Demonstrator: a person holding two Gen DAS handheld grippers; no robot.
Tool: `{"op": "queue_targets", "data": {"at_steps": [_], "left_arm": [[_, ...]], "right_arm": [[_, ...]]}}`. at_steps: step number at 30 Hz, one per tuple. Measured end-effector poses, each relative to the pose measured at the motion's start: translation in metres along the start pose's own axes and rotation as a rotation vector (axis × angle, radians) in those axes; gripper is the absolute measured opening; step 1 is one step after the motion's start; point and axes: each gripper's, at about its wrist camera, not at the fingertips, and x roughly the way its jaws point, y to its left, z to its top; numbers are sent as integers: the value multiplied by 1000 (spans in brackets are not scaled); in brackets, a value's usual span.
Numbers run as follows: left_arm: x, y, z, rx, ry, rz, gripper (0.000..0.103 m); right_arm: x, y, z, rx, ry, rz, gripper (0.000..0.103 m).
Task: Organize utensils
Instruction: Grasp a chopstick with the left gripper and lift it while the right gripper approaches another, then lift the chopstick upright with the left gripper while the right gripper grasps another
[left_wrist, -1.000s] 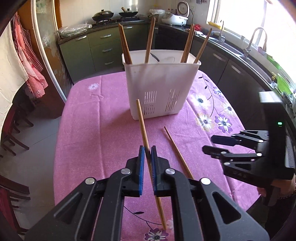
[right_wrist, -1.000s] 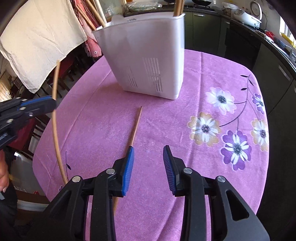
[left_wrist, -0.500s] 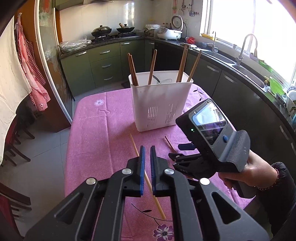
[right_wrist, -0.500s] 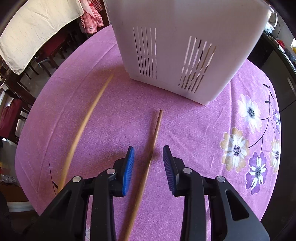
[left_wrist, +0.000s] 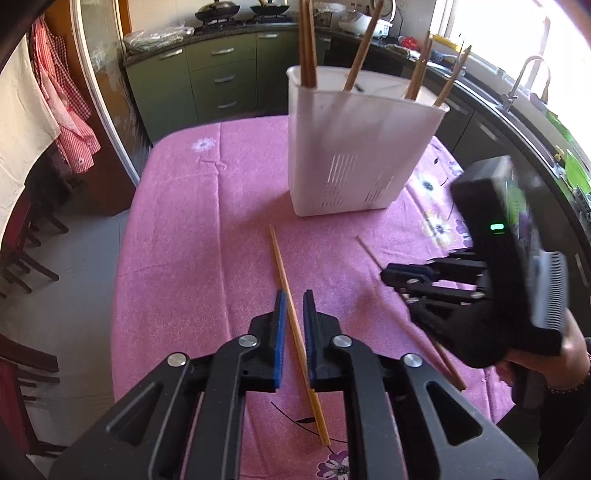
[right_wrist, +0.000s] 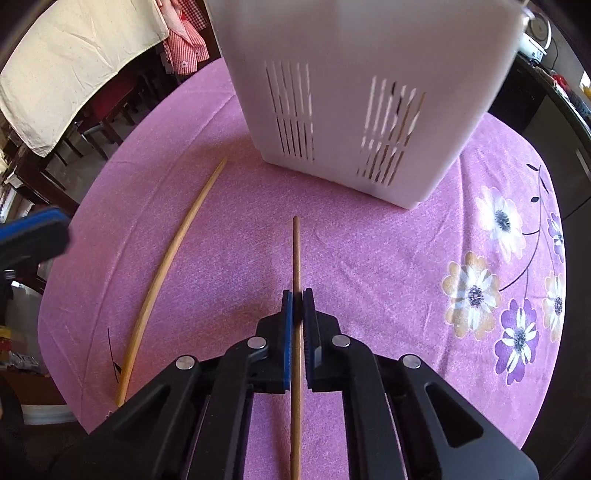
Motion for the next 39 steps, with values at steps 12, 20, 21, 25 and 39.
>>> {"op": "queue_targets", "data": {"at_steps": [12,20,21,25,39], "left_arm": [[85,8,29,-39,183,42,36],[105,3,34,-21,232,76,20],[105,2,34,-19,236,72,17],[107,-2,35,-17,244,72,7],[-6,-4,19,18,40,-25,6]], "right_arm": [[-102,-21,-39,9,-205,61,6],[-108,-24,-46,20,-219,72,6],[-108,-24,-45,21,-219,73,6],[-109,-24,-45,23,-219,77,6],[-161,-32,-68,38,-339,91,6]]}}
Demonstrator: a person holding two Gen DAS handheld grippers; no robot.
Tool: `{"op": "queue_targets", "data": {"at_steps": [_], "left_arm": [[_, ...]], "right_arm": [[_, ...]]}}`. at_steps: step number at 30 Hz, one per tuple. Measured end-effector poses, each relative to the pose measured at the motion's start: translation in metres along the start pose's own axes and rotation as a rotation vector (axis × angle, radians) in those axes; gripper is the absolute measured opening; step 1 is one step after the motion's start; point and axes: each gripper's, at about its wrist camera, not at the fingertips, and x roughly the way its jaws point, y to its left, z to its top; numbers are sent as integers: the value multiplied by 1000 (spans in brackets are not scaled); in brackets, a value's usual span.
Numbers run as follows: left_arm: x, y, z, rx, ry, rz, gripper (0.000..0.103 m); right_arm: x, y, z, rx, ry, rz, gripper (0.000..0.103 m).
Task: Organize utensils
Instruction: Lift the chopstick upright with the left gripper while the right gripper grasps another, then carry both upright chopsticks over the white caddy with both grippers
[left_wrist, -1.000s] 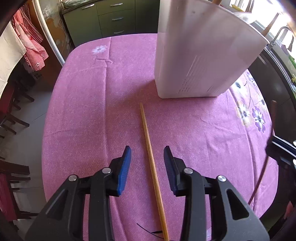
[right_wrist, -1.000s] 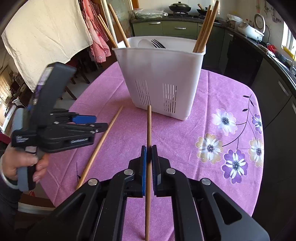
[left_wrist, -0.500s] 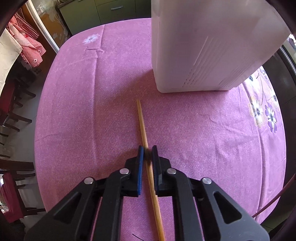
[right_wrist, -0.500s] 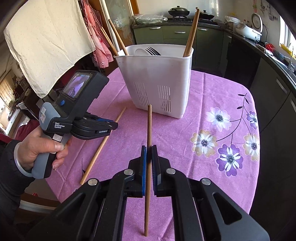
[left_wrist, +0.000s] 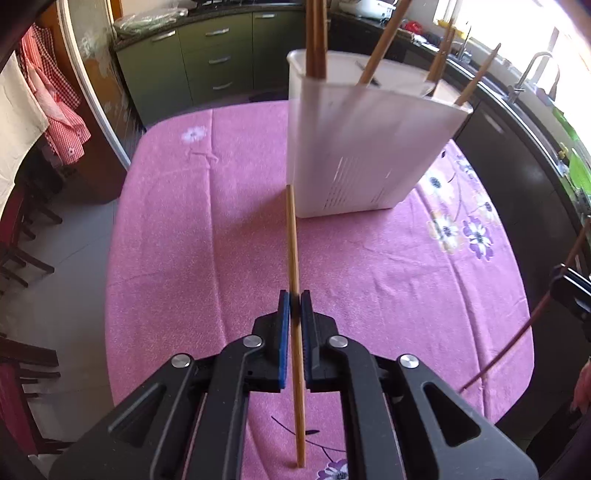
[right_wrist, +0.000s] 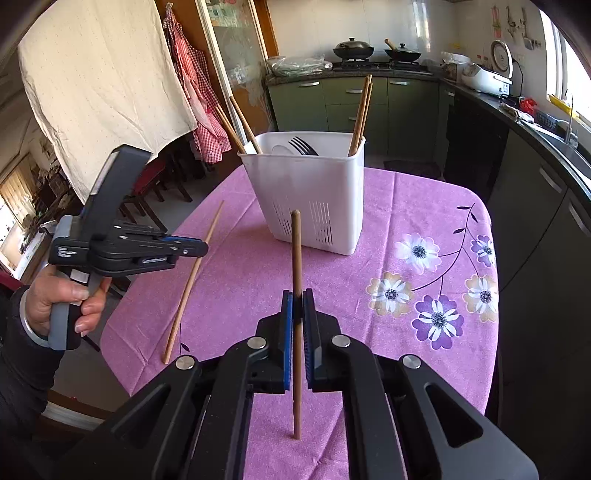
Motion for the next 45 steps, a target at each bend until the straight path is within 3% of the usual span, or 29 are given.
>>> {"op": "queue_targets", "data": {"at_steps": [10,21,32,45], "left_arm": [[-90,-12,-37,75,-192,-23,6],[-103,-14,-56,99,-240,-34,6],[-117,-20,-41,116,-265,-58,6],[-156,-29,13,146,-323,-91,6]], "right_arm": [[-30,10,-16,-30,-42,-16,6],[-37,12,-21,-40,-45,-32,6],[-43,20,3,-58,-76,-26,6],[-78,36,83,-99,-161,1,6]]}}
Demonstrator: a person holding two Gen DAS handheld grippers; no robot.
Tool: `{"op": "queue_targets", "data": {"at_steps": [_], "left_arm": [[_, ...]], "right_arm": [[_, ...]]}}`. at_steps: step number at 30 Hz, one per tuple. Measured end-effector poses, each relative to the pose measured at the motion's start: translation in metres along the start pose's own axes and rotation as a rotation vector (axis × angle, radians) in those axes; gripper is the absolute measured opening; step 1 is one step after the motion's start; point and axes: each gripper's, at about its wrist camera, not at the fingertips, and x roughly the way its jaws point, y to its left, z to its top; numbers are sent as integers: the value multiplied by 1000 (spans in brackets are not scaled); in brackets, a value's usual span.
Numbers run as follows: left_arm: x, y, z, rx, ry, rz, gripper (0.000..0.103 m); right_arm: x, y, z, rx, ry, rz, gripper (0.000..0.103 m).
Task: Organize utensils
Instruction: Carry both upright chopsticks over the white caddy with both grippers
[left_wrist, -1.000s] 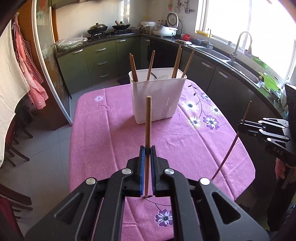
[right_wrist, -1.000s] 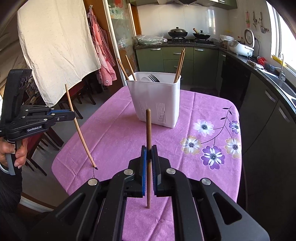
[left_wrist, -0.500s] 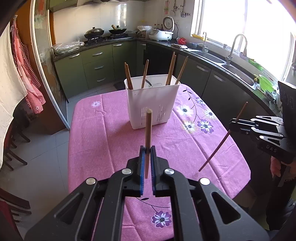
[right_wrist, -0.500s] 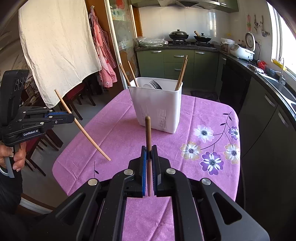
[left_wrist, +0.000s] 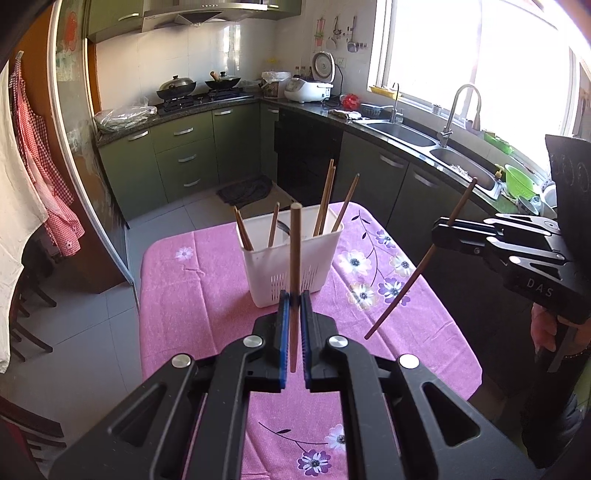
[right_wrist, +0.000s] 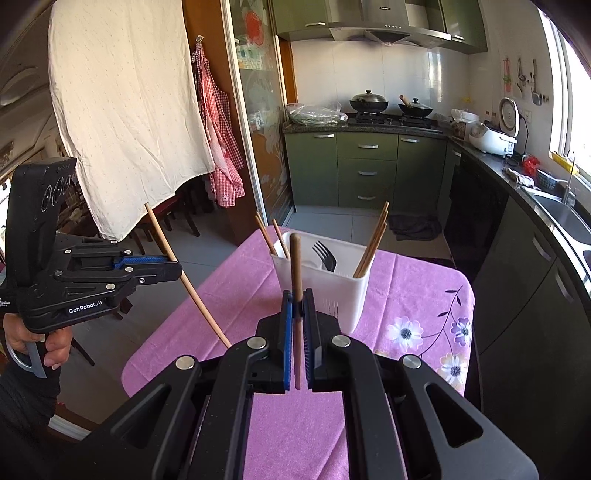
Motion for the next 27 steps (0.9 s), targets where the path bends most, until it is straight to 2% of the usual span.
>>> {"op": "queue_targets", "data": {"at_steps": [7,14,21,27], "left_arm": [[-17,-2,47,5,-48,-40,6],[-27,-12,88,23,-129,-44,6],[-16,-21,124,33,-182,-22,6],[10,-18,146,33,-199,16,6]], "right_arm": [[-8,-2,50,-6,-46,-5,6],[-4,-19,91,28,-82,-24,6],[-2,-42,124,73,-141,-31,6],[20,-59,141,89,-149,-52,6]]}}
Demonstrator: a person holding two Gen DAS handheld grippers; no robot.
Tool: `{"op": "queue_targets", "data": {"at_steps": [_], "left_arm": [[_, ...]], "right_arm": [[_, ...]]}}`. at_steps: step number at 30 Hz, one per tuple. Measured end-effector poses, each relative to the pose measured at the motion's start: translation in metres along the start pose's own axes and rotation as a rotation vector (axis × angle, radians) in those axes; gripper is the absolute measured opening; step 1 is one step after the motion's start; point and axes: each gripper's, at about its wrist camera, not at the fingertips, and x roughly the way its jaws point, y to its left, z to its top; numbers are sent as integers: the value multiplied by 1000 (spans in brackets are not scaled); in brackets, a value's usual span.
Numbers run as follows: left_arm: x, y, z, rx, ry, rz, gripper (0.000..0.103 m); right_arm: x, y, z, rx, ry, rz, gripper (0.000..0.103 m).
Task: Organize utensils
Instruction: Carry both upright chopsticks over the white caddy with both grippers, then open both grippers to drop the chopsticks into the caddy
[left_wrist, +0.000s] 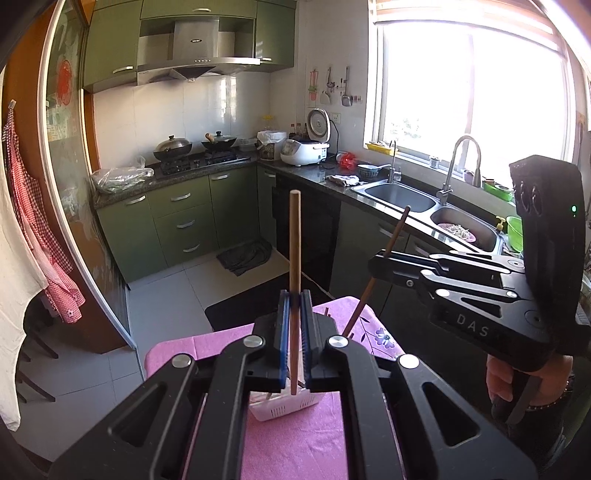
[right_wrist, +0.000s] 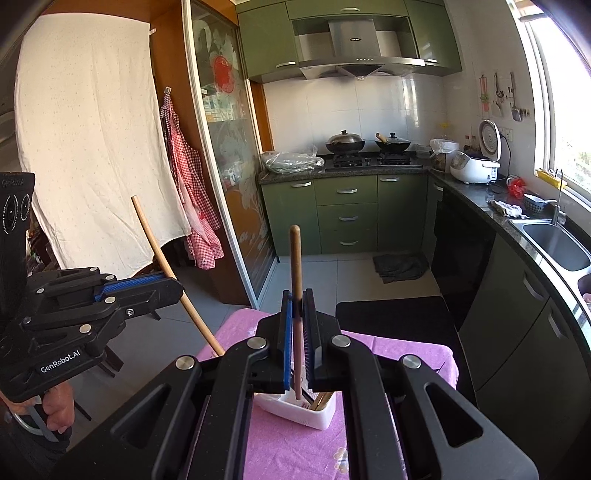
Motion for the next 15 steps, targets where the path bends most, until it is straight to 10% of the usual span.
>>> {"op": "queue_targets", "data": {"at_steps": [15], "left_arm": [[80,25,-45,-43,145,64,6]], "right_arm": [[92,-18,-71,19,125,4,6]]}}
